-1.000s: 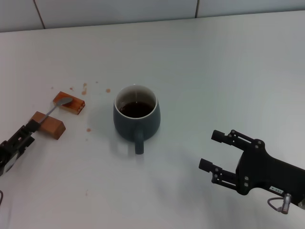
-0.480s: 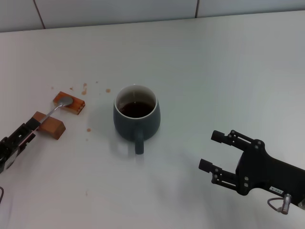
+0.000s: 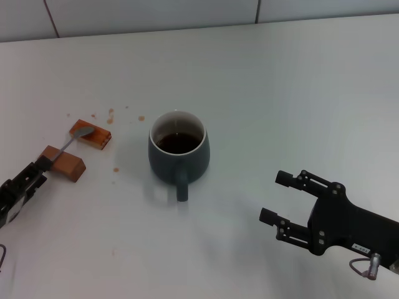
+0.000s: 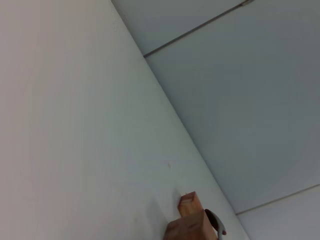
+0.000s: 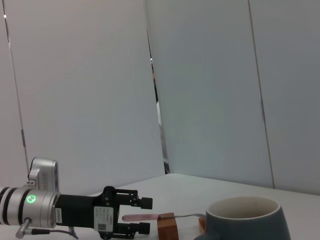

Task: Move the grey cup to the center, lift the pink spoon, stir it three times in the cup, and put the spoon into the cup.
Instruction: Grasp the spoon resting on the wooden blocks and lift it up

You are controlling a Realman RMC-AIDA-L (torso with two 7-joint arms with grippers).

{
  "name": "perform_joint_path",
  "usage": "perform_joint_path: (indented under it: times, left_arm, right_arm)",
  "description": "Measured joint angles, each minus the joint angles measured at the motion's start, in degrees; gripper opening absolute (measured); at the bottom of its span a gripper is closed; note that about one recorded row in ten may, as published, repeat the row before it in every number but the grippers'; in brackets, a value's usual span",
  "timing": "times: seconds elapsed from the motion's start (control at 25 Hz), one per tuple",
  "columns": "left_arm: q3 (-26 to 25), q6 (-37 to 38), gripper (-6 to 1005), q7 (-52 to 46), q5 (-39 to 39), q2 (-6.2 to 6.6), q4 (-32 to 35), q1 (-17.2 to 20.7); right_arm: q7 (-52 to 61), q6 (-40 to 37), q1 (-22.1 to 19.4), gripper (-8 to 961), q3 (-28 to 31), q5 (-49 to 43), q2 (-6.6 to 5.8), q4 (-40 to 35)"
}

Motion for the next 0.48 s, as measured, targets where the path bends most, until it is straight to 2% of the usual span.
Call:
perform_joint_path:
  times: [0.48]
  left_arm:
    - [0.02,-0.06,600,-1.67,-0.14,-0.03,-0.13,-0.14]
  right_arm:
    - [-0.03,-0.06,0.01,759,0.0,0.0,0.0,-0.07]
